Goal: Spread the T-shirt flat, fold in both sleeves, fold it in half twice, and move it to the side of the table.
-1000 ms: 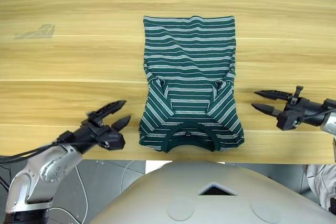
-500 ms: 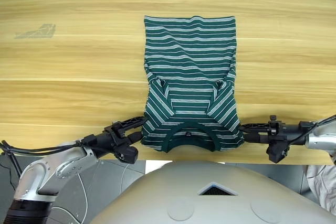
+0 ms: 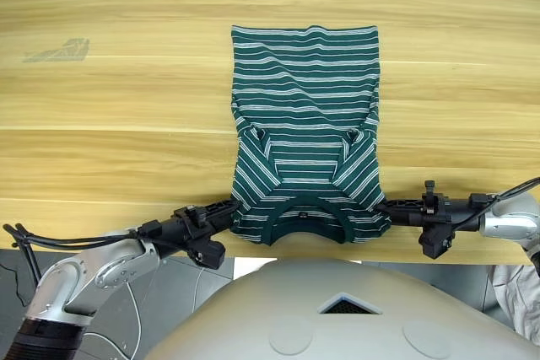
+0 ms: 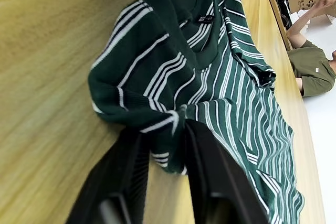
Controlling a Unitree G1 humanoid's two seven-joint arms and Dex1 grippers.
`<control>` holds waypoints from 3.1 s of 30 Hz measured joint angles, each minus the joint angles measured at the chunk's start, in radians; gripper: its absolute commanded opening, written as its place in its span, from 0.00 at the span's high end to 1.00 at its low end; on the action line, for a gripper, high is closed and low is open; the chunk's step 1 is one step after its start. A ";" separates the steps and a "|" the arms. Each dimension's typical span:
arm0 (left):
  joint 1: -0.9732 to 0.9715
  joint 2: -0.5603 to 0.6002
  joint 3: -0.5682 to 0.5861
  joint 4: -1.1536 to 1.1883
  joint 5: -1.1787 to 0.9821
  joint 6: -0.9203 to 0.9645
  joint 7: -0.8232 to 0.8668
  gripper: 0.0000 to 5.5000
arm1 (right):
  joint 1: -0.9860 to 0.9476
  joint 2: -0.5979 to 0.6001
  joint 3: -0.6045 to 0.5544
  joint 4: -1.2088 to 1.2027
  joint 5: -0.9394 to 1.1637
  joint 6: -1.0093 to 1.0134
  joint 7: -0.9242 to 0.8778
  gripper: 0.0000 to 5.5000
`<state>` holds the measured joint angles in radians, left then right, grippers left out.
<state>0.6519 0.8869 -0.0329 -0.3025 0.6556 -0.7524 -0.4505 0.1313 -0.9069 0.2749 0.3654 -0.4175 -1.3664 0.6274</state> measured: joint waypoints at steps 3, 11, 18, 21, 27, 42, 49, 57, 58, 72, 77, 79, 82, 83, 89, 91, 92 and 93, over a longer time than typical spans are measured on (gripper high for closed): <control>0.000 0.006 -0.012 0.008 0.002 0.001 0.006 0.89 | -0.001 -0.002 0.006 0.000 -0.015 0.008 -0.016 1.00; 0.028 0.017 -0.006 0.033 -0.040 0.015 0.019 1.00 | 0.057 -0.088 0.176 -0.143 0.398 0.371 0.168 1.00; 0.144 0.057 0.057 -0.081 -0.447 0.229 -0.174 1.00 | 0.103 -0.254 0.153 -0.448 1.038 1.002 0.507 1.00; 0.252 0.139 0.161 -0.199 -0.737 0.404 -0.345 1.00 | 0.095 -0.328 0.052 -0.566 1.299 1.272 0.629 1.00; 0.494 0.131 0.463 -0.417 -1.077 0.595 -0.607 1.00 | 0.192 -0.373 -0.142 -0.691 1.457 1.532 0.729 1.00; -0.163 0.116 0.292 -0.267 -0.991 0.899 -0.497 1.00 | -0.154 -0.074 -0.156 -0.500 1.082 1.641 0.637 1.00; -0.615 -0.084 0.010 -0.043 -0.755 1.043 -0.260 1.00 | -0.561 0.198 -0.079 0.063 0.776 1.433 0.592 1.00; -0.800 -0.231 -0.064 0.207 -0.689 0.996 -0.193 1.00 | -0.738 0.368 -0.069 0.420 0.625 1.270 0.576 1.00; -0.813 -0.240 -0.070 0.233 -0.684 0.986 -0.191 1.00 | -0.745 0.376 -0.072 0.445 0.611 1.255 0.576 1.00; -0.980 -0.423 -0.002 0.706 -0.662 0.747 -0.029 0.67 | -0.827 0.443 -0.147 0.721 0.489 1.140 0.331 0.74; -0.981 -0.446 0.036 0.781 -0.673 0.696 -0.007 0.55 | -0.834 0.448 -0.131 0.758 0.367 1.098 0.066 0.59; -0.976 -0.456 0.036 0.786 -0.678 0.676 -0.007 0.49 | -0.839 0.459 -0.131 0.758 0.355 1.073 0.034 0.53; -0.937 -0.462 0.042 0.791 -0.679 0.649 -0.007 0.39 | -0.834 0.481 -0.135 0.745 0.356 0.985 0.051 0.42; -0.931 -0.463 0.050 0.785 -0.681 0.643 -0.001 0.39 | -0.824 0.487 -0.146 0.723 0.373 0.936 0.082 0.42; -0.845 -0.463 0.094 0.587 -0.695 0.630 0.033 0.39 | -0.808 0.505 -0.066 0.701 0.229 0.730 -0.004 0.42; -0.828 -0.465 0.093 0.540 -0.695 0.640 0.035 0.39 | -0.812 0.500 -0.005 0.723 0.132 0.715 -0.071 0.42; -0.821 -0.468 0.091 0.519 -0.694 0.648 0.038 0.39 | -0.823 0.498 0.045 0.737 0.053 0.711 -0.131 0.42; -0.817 -0.472 0.084 0.490 -0.693 0.653 0.040 0.39 | -0.841 0.500 0.096 0.756 -0.021 0.711 -0.191 0.42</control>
<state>-0.1653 0.4152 0.0515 0.1873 -0.0377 -0.0992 -0.4103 -0.7098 -0.4072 0.3713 1.1213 -0.4386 -0.6555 0.4367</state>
